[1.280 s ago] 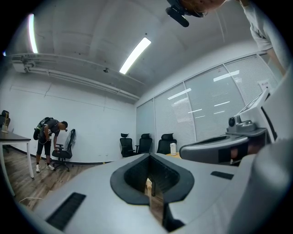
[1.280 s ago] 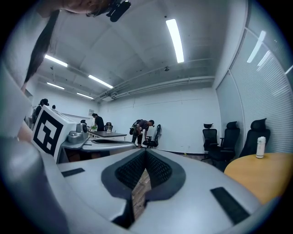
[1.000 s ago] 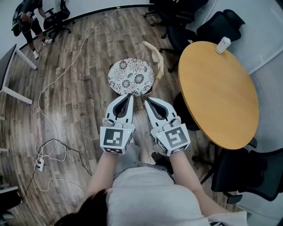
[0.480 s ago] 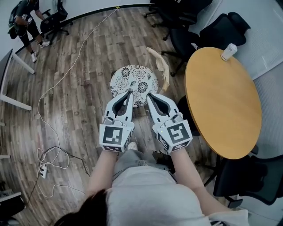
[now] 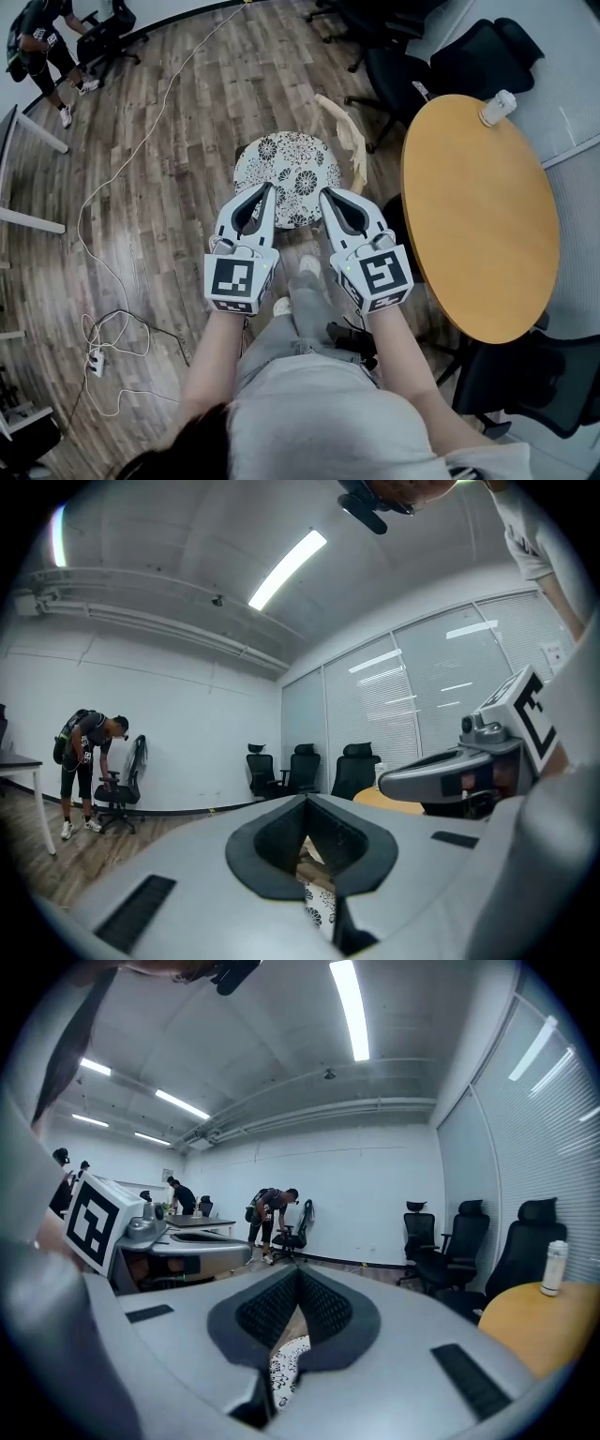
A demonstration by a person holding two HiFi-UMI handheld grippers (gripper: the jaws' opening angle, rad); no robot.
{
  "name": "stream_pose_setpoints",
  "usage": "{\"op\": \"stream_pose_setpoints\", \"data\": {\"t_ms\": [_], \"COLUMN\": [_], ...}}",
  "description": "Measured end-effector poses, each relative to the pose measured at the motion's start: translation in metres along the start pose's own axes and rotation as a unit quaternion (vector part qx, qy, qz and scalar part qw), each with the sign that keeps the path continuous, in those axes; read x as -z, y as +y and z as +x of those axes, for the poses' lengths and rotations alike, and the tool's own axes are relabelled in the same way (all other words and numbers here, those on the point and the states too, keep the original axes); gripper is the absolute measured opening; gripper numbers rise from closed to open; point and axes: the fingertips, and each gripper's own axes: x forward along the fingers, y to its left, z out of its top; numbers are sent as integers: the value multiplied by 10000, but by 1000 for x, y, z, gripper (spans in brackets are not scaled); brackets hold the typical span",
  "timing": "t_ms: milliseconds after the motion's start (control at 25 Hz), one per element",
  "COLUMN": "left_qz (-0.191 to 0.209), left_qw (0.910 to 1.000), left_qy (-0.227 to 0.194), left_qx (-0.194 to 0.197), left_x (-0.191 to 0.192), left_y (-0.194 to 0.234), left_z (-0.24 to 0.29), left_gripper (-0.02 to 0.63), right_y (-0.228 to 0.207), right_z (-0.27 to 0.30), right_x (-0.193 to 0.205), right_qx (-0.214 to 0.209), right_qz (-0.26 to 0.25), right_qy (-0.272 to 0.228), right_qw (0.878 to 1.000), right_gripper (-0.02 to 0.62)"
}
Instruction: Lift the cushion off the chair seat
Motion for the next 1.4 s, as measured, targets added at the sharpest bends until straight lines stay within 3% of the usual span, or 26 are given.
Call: {"op": "stream_pose_setpoints", "data": {"t_ms": [240, 760, 1400], "left_qz": [-112, -304, -528], "left_qw": [9995, 9969, 9883], "left_qy": [281, 701, 1426], "left_qx": [40, -185, -73], "left_x": [17, 58, 147], "left_y": [16, 48, 96], "left_z": [41, 142, 214], "left_gripper": [3, 3, 3], "right_y": [-33, -100, -135], "right_z": [40, 129, 215], "right_x": [10, 52, 137], "right_qx": [77, -452, -344], "right_qz": [158, 483, 797], "right_qy": [145, 505, 1019], "right_qw": [9997, 9965, 9910], "right_gripper": [26, 26, 26]}}
